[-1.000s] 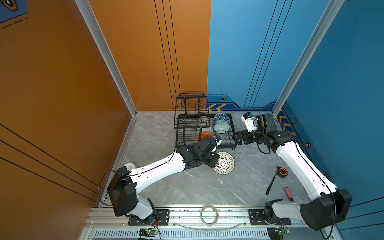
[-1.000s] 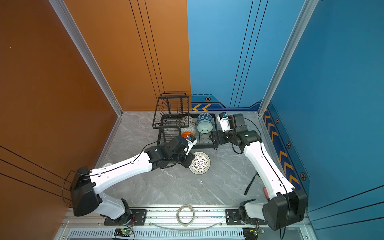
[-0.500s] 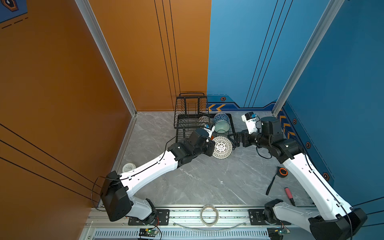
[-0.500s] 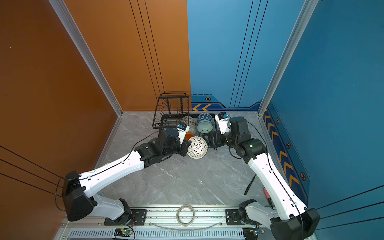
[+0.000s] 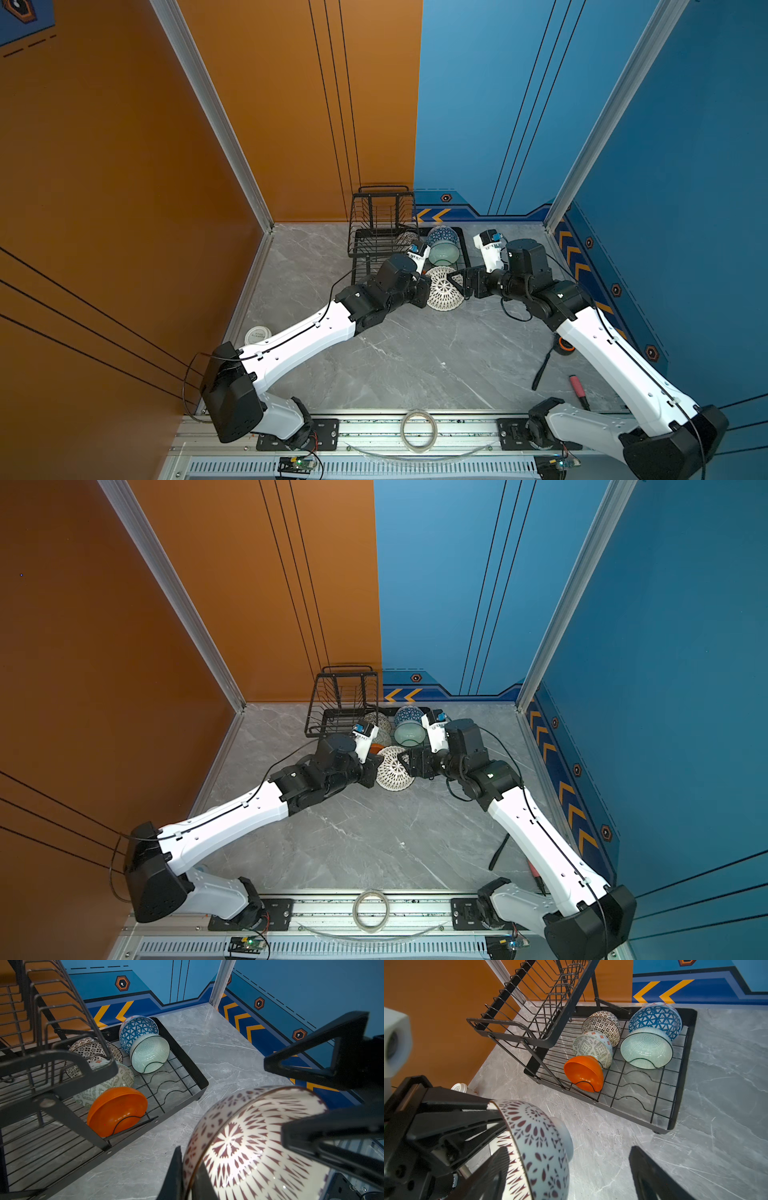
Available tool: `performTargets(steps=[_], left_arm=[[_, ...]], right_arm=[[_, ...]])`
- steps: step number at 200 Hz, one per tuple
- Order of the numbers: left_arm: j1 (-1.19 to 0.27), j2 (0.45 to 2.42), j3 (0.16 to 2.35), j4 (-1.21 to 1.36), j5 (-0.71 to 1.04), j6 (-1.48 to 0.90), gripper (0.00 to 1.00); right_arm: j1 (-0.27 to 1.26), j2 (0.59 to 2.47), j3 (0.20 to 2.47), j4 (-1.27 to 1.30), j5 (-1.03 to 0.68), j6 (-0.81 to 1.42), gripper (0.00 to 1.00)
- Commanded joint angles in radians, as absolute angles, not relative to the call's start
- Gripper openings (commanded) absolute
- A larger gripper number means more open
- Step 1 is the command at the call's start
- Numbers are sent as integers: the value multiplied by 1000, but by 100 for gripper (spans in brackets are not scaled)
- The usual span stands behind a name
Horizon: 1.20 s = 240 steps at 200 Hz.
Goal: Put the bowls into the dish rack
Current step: 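Lift the strainer toward the rack with the left gripper while the right gripper approaches, then grasp the strainer's rim with the right gripper beside the left gripper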
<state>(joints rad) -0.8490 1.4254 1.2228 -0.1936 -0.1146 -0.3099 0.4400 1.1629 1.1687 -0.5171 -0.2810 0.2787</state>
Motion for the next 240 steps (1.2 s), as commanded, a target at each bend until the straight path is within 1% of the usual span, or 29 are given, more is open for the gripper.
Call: performTargets(steps=[1,39,69,103,134,169,219,240], left_arm=[[-843,1401,1233,-124,-148,-302,0],[-841,1400,1238,-127,-159,-298,0],[-840,1408,1241,-122,-163,-298,0],[-837,1425,1252,-130,-156,-297,0],[-838,1433,1241,-115,-151,-305,0],[-839,1431,1238,-105,-140,-303,0],[-832,1430,1257,-137,-73,-262,0],[-831,1424,1255,-137,-68,-258,0]], right_arm=[[450,1178,1145,-470,-249,334,83],[475,1194,1138,-469,-210,351,76],[479,1210,1144,-468,-199,359,67],[486,1228,1140,-448,-193,365,62],[486,1241,1138,-442,-196,364,45],[484,1245,1140,-437,-197,359,28],[471,1253,1153,-434,-198,342,0],[460,1266,1169,-434,-211,326,0]])
